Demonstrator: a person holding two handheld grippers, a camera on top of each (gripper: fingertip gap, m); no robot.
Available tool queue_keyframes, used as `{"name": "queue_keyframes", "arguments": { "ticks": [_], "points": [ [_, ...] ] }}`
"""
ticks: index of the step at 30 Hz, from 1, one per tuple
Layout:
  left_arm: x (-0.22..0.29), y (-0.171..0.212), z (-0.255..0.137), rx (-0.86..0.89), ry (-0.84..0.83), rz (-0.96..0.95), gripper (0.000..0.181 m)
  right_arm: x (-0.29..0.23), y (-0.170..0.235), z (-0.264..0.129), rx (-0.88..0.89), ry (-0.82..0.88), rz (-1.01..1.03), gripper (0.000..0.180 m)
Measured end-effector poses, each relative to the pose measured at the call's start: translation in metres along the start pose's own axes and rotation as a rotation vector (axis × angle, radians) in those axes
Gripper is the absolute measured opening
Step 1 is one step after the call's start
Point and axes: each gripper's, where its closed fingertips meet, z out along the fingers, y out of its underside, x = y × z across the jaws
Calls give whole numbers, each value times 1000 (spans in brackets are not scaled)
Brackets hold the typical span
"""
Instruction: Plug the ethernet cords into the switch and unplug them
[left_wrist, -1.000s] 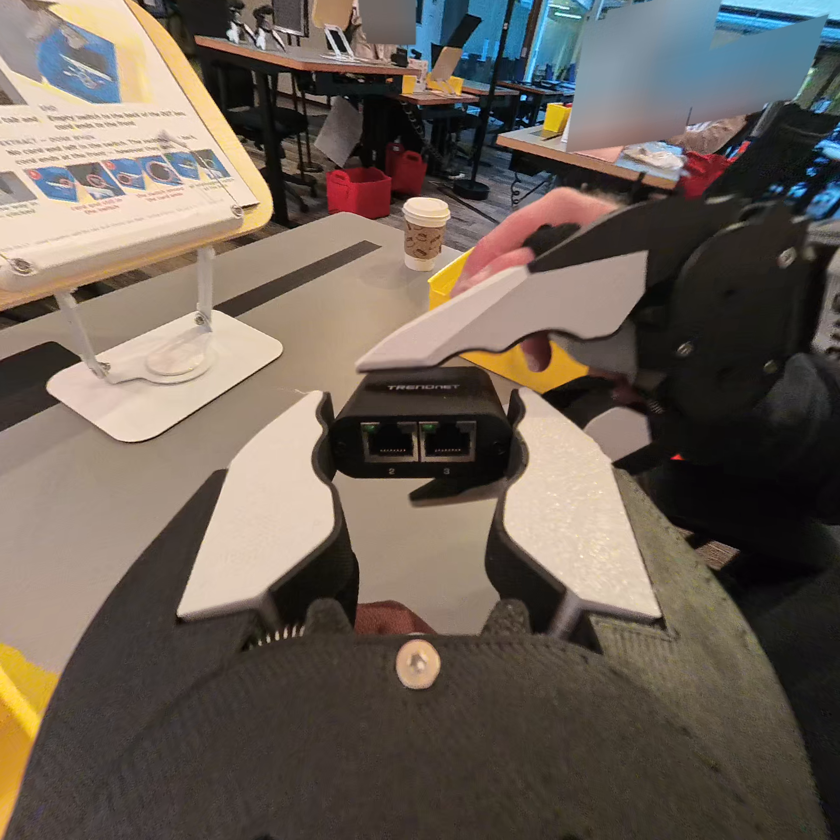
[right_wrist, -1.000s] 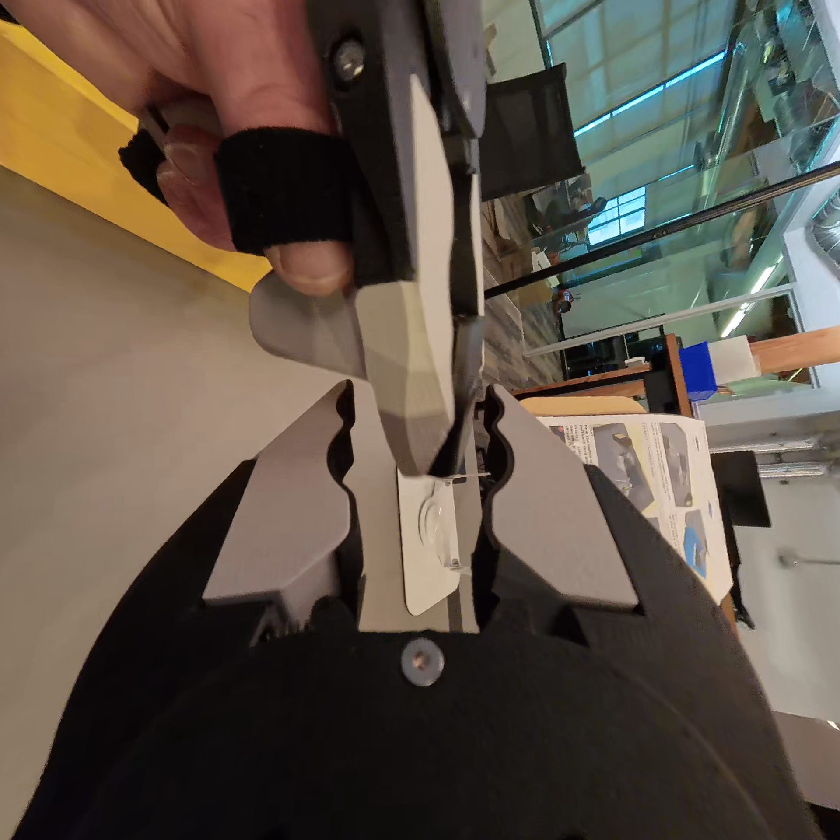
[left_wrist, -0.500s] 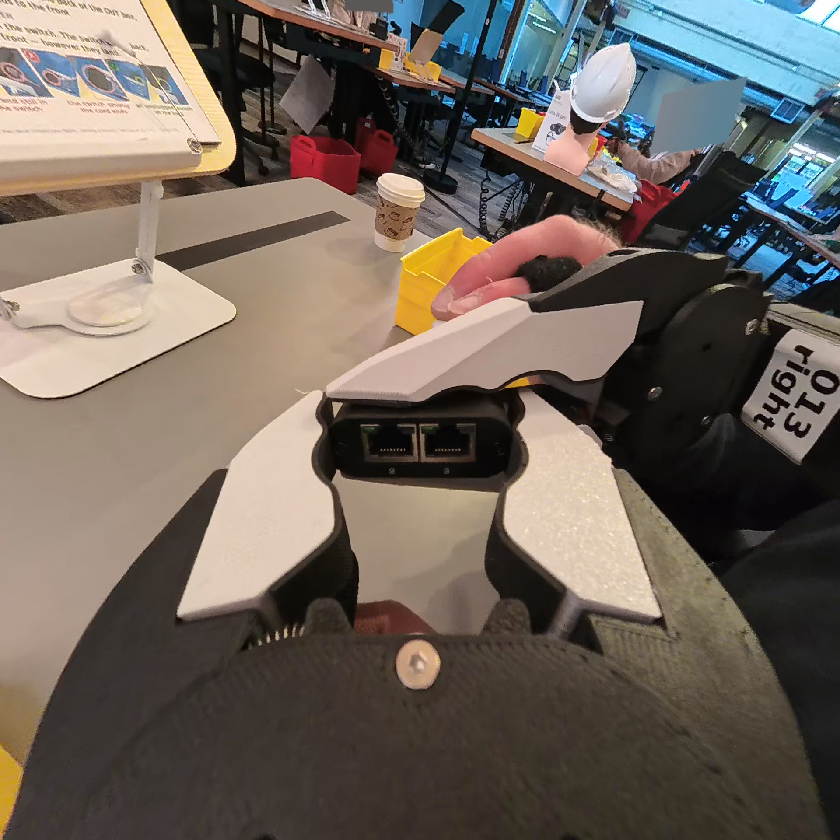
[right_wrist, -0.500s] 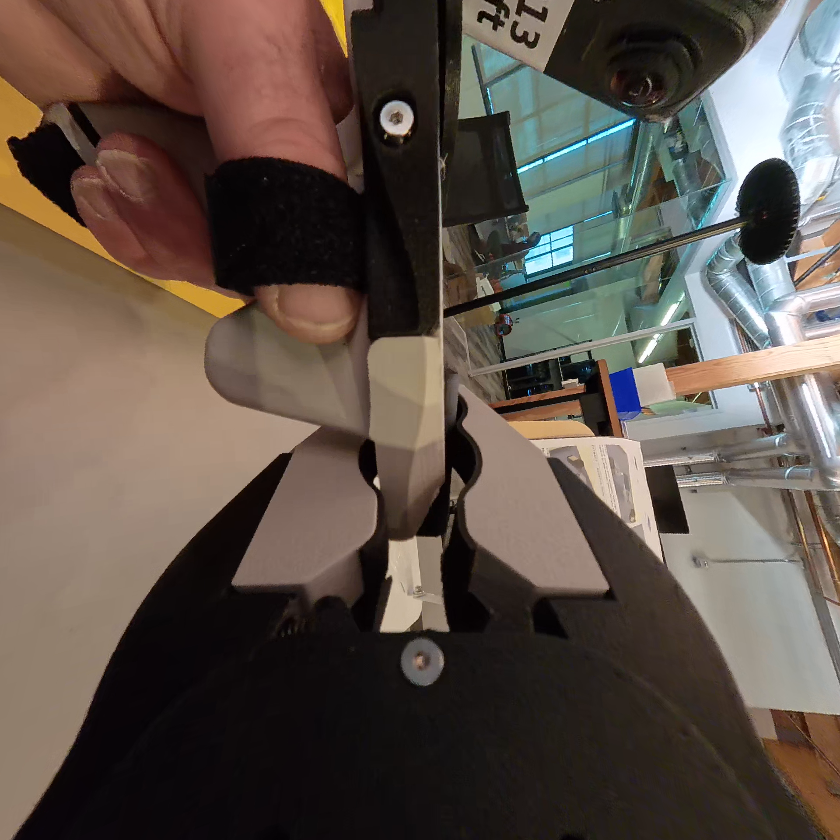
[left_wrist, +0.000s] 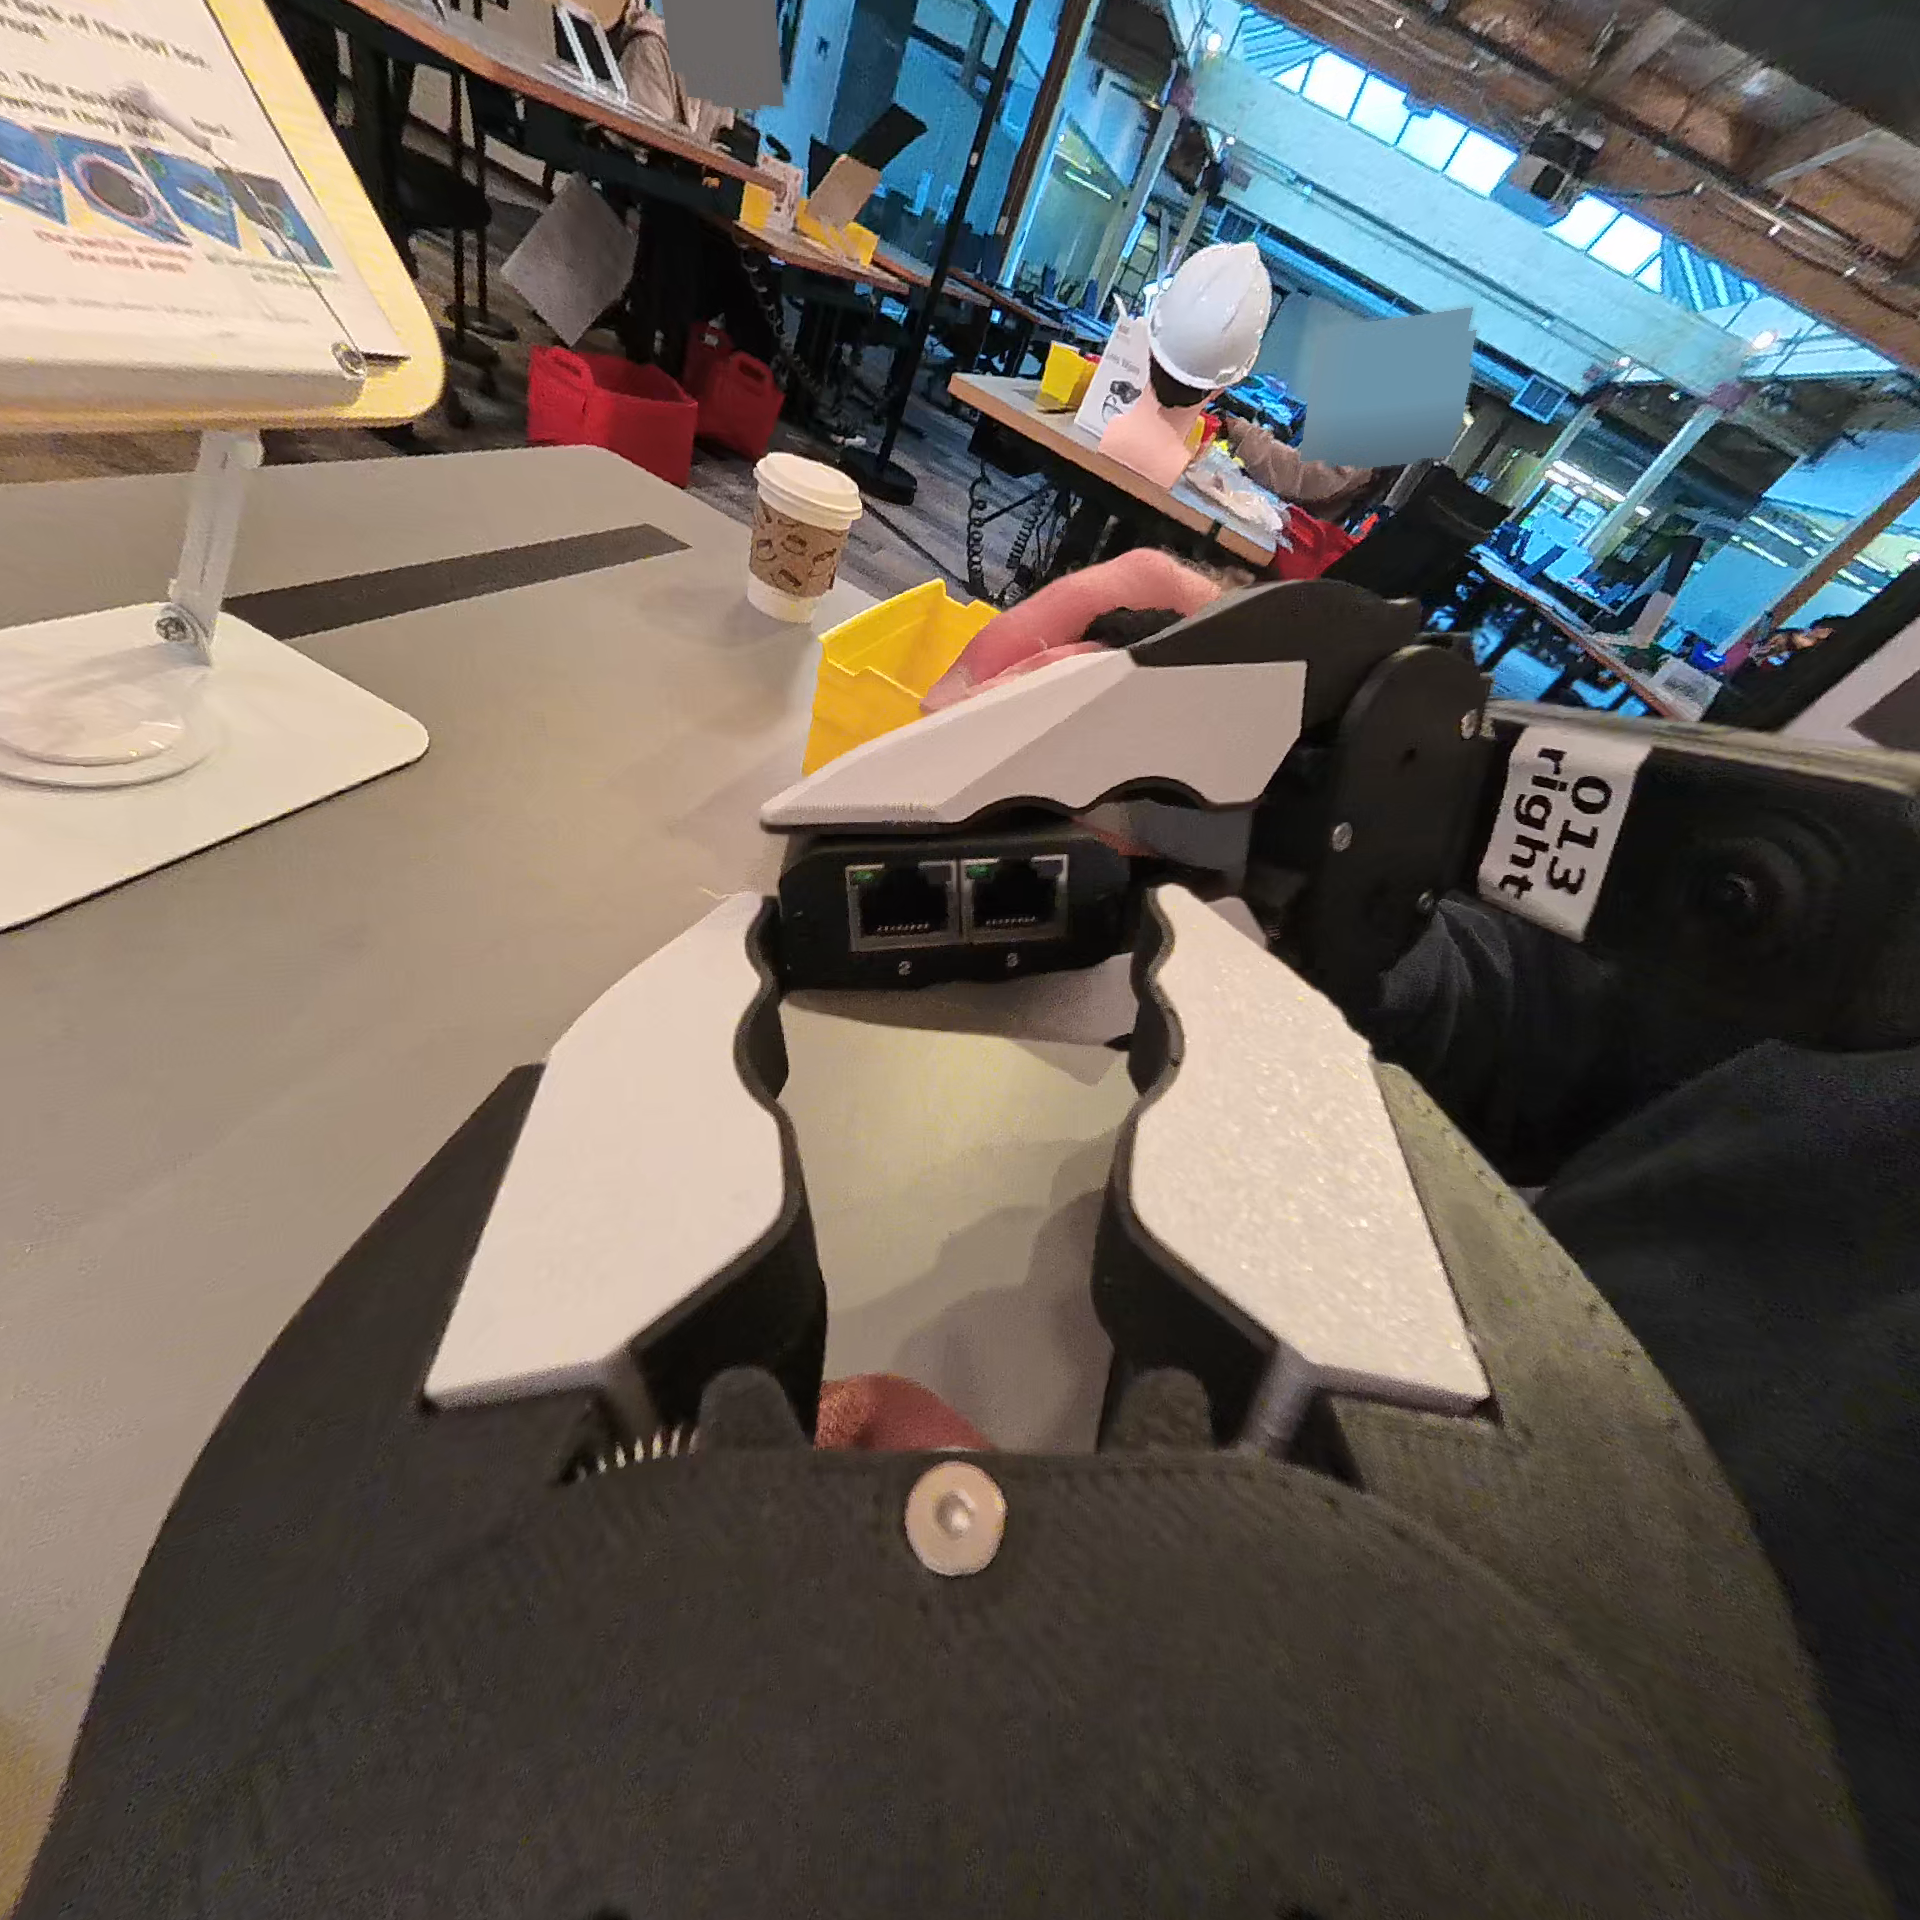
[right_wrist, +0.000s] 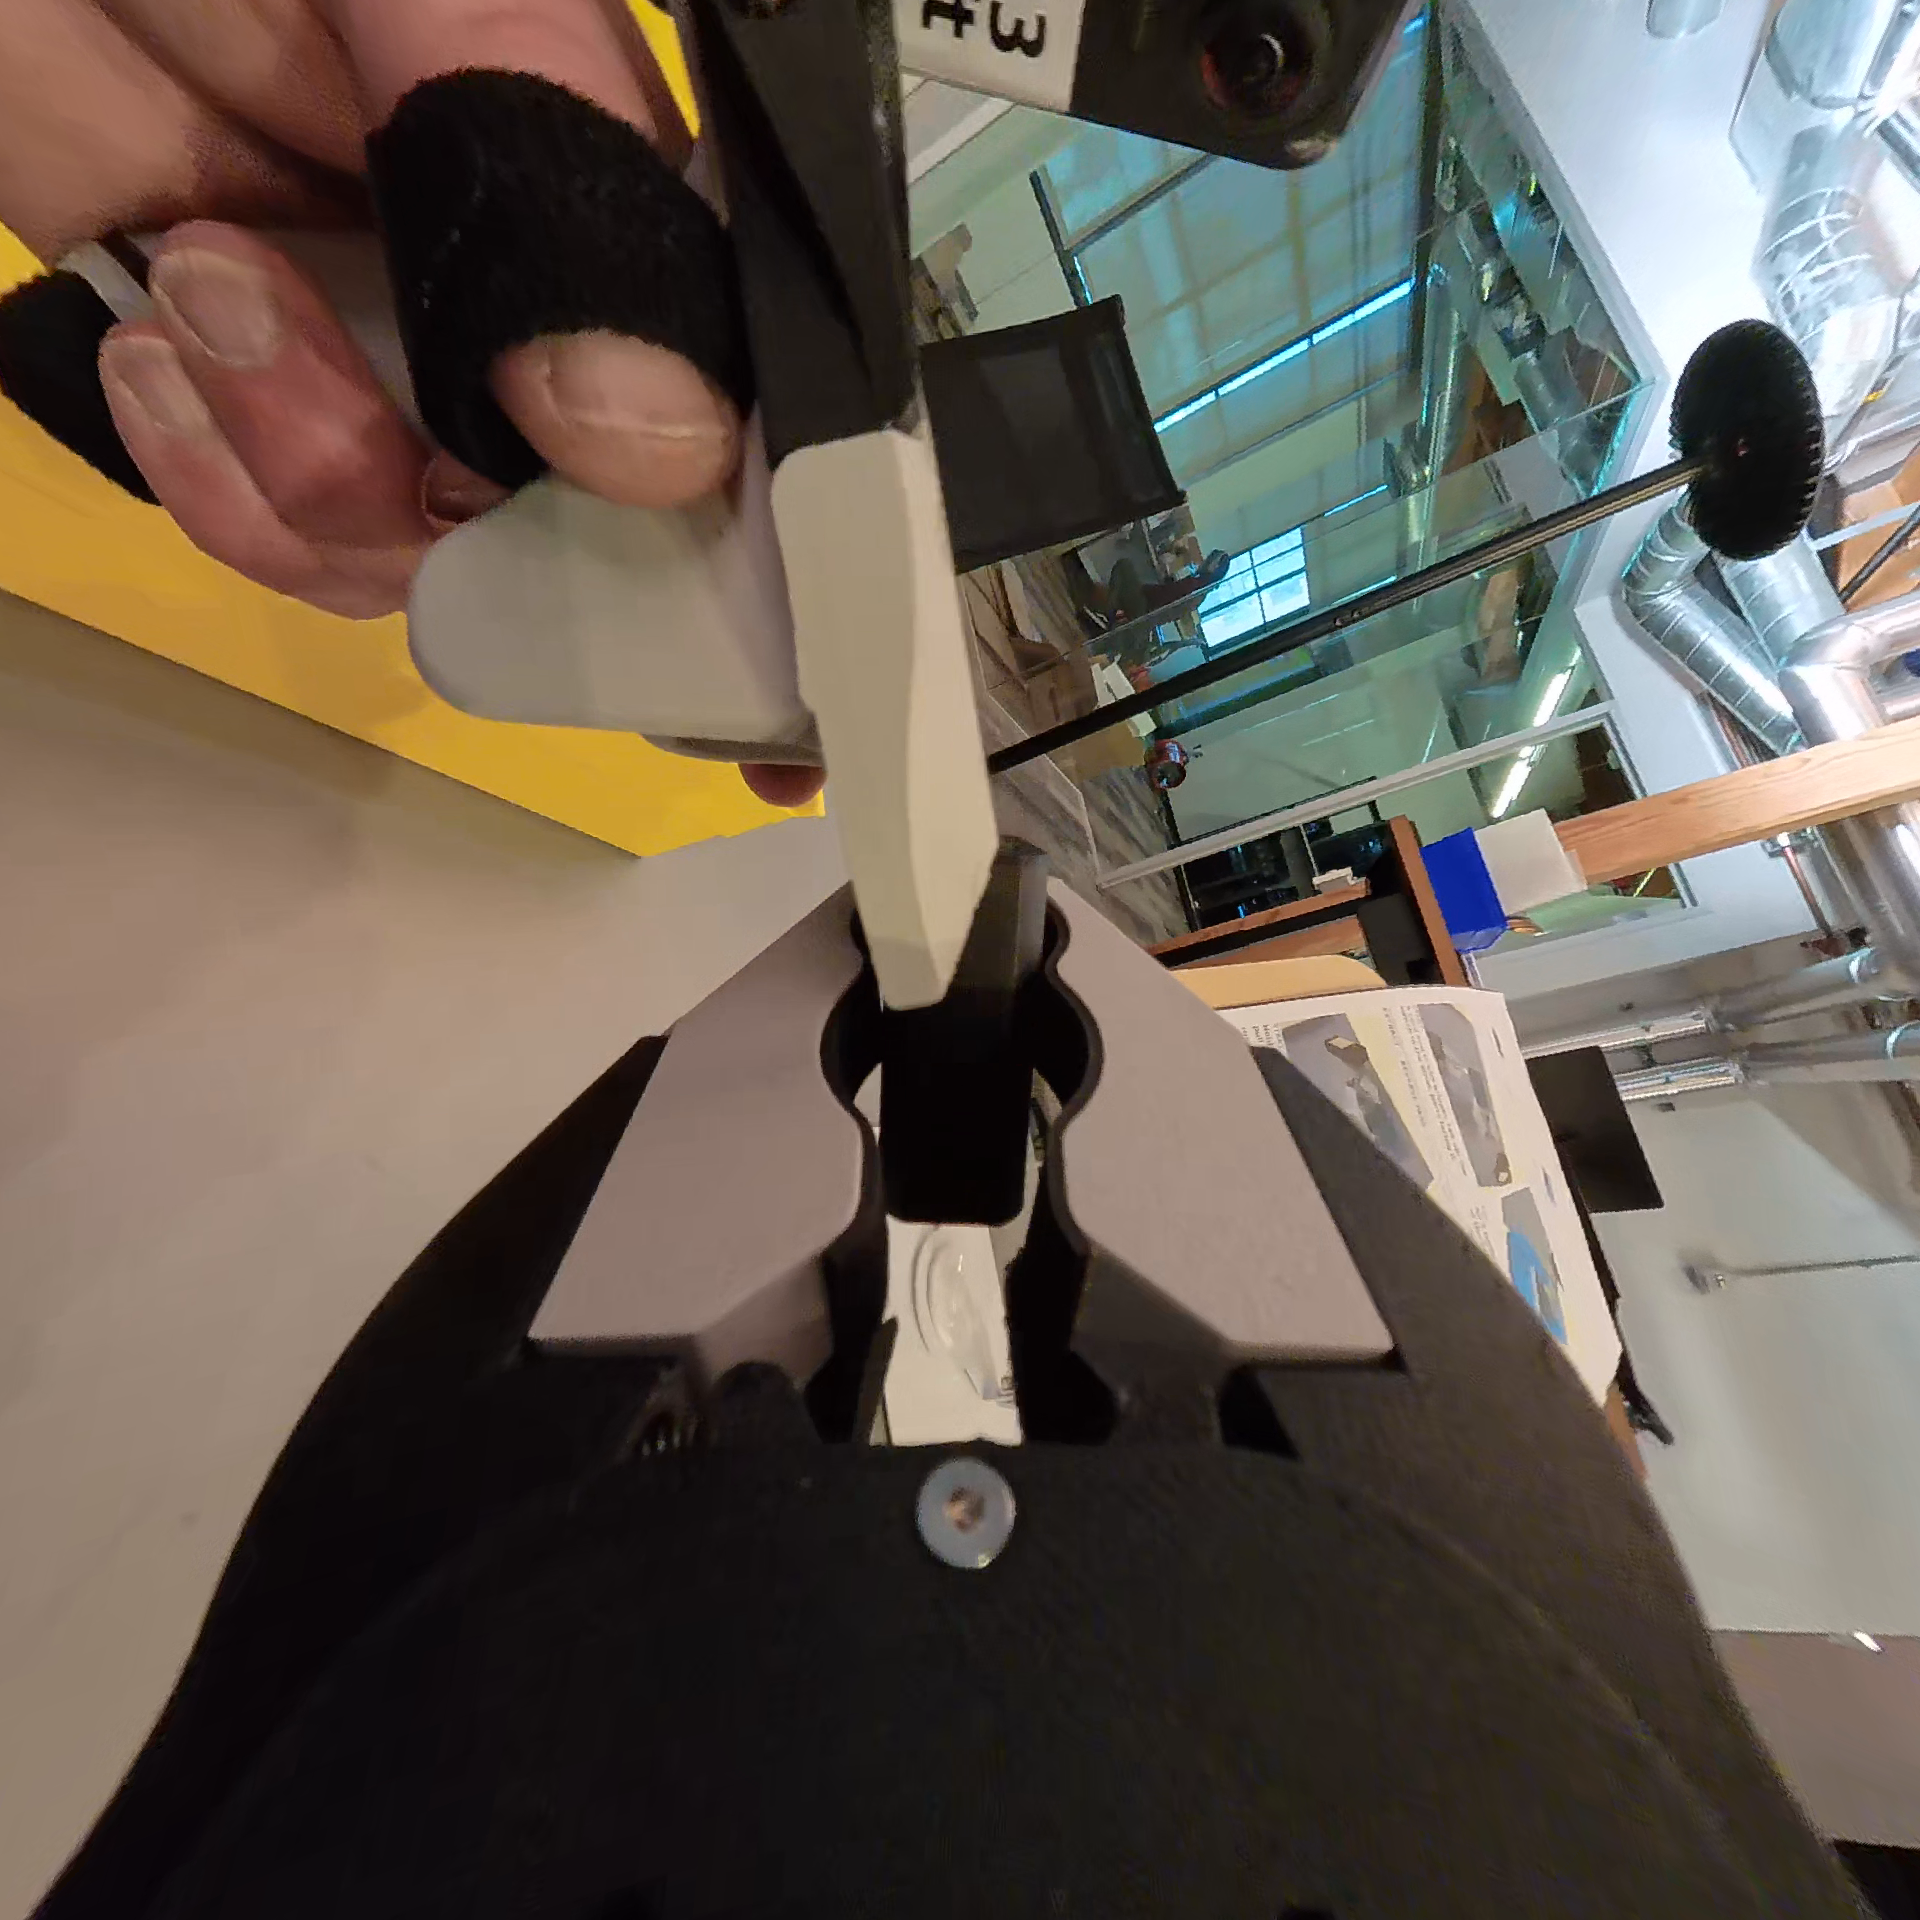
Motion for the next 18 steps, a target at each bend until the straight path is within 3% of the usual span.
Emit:
{"name": "queue_keyframes", "arguments": {
  "ticks": [10,18],
  "points": [
    [-9,-7,-15,59,-9,49,51,7,15,4,48,16,148,22],
    [-26,-14,-30,101,-85,169,49,7,12,-1,202,-99,390,22]
  ]
}}
